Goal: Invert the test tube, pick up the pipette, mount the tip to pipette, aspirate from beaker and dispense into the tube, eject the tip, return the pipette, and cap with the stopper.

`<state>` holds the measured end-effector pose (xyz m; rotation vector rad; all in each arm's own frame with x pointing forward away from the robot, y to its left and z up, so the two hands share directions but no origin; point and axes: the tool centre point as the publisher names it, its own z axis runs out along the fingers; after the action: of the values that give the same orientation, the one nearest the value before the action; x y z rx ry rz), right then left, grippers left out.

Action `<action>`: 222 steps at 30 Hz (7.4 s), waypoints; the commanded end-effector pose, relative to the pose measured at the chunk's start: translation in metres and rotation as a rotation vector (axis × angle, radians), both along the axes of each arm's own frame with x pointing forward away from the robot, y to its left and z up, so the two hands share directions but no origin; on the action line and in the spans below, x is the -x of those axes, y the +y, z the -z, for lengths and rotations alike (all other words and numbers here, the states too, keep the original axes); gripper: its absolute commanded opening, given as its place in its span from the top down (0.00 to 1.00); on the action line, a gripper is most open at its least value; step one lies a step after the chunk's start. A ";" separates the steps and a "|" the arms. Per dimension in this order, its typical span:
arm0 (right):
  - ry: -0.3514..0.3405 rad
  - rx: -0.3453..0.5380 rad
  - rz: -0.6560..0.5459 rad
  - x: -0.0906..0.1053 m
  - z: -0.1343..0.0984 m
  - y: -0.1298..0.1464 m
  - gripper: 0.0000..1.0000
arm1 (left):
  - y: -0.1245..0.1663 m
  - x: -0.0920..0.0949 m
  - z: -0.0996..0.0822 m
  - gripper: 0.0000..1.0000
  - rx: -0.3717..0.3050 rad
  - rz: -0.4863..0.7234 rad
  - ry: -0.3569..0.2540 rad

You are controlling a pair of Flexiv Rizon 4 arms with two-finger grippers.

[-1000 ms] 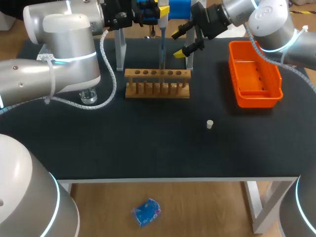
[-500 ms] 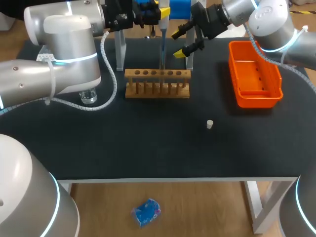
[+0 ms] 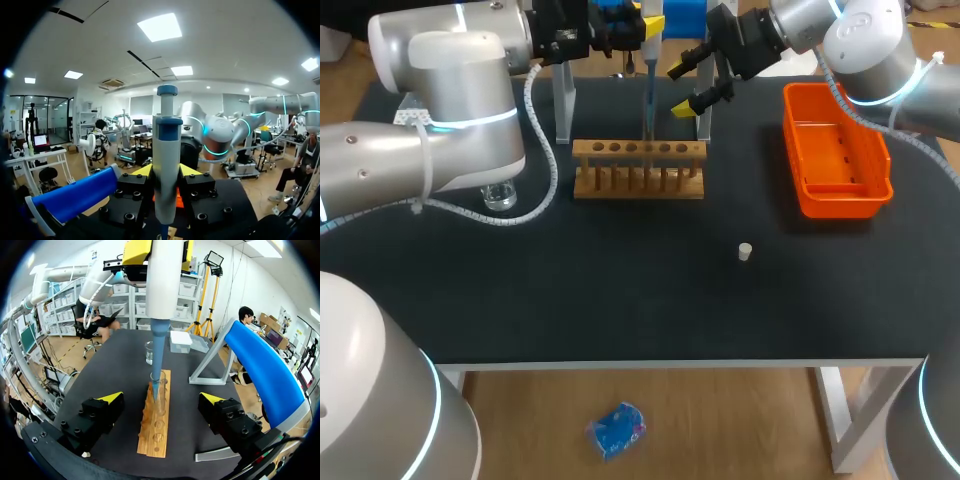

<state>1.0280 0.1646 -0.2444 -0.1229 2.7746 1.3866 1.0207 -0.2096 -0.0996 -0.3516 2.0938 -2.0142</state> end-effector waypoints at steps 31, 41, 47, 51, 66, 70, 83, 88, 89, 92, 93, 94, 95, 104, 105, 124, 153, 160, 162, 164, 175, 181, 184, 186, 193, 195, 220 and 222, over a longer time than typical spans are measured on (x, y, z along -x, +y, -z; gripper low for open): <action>-0.037 -0.087 -0.012 0.002 -0.056 -0.039 0.00 | 0.000 0.002 0.000 1.00 0.001 -0.006 -0.001; -0.118 -0.134 -0.017 0.004 -0.112 -0.050 0.00 | 0.000 0.002 0.000 1.00 0.001 -0.006 -0.001; -0.134 -0.129 -0.010 0.003 -0.118 -0.051 0.00 | 0.000 0.002 0.000 1.00 0.001 -0.006 -0.001; -0.134 -0.129 -0.010 0.003 -0.118 -0.051 0.00 | 0.000 0.002 0.000 1.00 0.001 -0.006 -0.001; -0.074 -0.174 -0.090 -0.006 -0.152 -0.061 0.00 | 0.000 0.002 0.000 1.00 0.001 -0.006 -0.001; -0.068 -0.197 -0.105 -0.008 -0.178 -0.066 0.00 | 0.000 0.002 0.000 1.00 0.001 -0.006 -0.001; 0.008 -0.206 -0.192 -0.010 -0.234 -0.033 0.00 | 0.000 0.002 0.000 1.00 0.001 -0.006 -0.001; 0.065 -0.250 -0.253 -0.004 -0.253 -0.023 0.00 | 0.000 0.002 0.000 1.00 0.001 -0.006 -0.001; 0.074 -0.245 -0.257 -0.003 -0.258 -0.022 0.00 | 0.000 0.002 0.000 1.00 0.001 -0.006 -0.001; 0.078 -0.241 -0.274 -0.002 -0.262 -0.022 0.00 | 0.000 0.002 0.000 1.00 0.001 -0.006 -0.001; 0.078 -0.241 -0.274 -0.002 -0.262 -0.022 0.00 | 0.000 0.002 0.000 1.00 0.001 -0.006 -0.001; 0.078 -0.241 -0.274 -0.002 -0.262 -0.022 0.00 | 0.000 0.002 0.000 1.00 0.001 -0.006 -0.001; 0.078 -0.241 -0.274 -0.002 -0.262 -0.022 0.00 | 0.000 0.002 0.000 1.00 0.001 -0.006 -0.001; 0.078 -0.241 -0.274 -0.002 -0.262 -0.022 1.00 | 0.000 0.002 0.000 1.00 0.001 -0.006 -0.001; 0.078 -0.241 -0.274 -0.002 -0.262 -0.022 1.00 | 0.000 0.002 0.000 1.00 0.001 -0.006 -0.001; 0.087 -0.245 -0.325 0.014 -0.254 0.013 1.00 | 0.000 0.002 0.000 1.00 0.001 -0.006 -0.001; 0.120 -0.252 -0.393 0.009 -0.241 0.036 1.00 | 0.000 0.002 0.000 1.00 0.001 -0.006 -0.001; 0.135 -0.255 -0.395 0.012 -0.236 0.038 1.00 | 0.000 0.002 0.000 1.00 0.001 -0.006 -0.001; 0.138 -0.256 -0.396 0.013 -0.235 0.038 1.00 | 0.000 0.002 0.000 1.00 0.001 -0.006 -0.001; 0.140 -0.256 -0.397 0.013 -0.234 0.038 1.00 | 0.000 0.002 0.000 1.00 0.001 -0.006 -0.001; 0.145 -0.254 -0.394 0.014 -0.232 0.038 1.00 | 0.000 0.002 0.000 1.00 0.001 -0.006 -0.001; 0.149 -0.255 -0.394 0.014 -0.230 0.038 1.00 | 0.000 0.002 0.000 1.00 0.001 -0.006 -0.001; 0.152 -0.256 -0.393 0.014 -0.229 0.037 1.00 | 0.000 0.002 0.000 1.00 0.001 -0.006 -0.001; 0.156 -0.256 -0.393 0.015 -0.228 0.037 1.00 | 0.000 0.002 0.000 1.00 0.001 -0.006 -0.001; 0.165 -0.256 -0.393 0.015 -0.224 0.037 1.00 | 0.000 0.002 0.000 1.00 0.001 -0.006 -0.001; 0.168 -0.256 -0.392 0.016 -0.223 0.037 1.00 | 0.000 0.002 0.000 1.00 0.001 -0.006 -0.001; 0.194 -0.258 -0.388 0.018 -0.212 0.037 1.00 | 0.000 0.002 0.000 1.00 0.001 -0.006 -0.001; 0.197 -0.259 -0.386 0.018 -0.211 0.037 1.00 | 0.000 0.002 0.000 1.00 0.001 -0.006 -0.001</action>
<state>1.0079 0.2022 -0.0275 -0.5662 2.7919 1.9248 1.0188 -0.2095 -0.1027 -0.3560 2.0957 -2.0103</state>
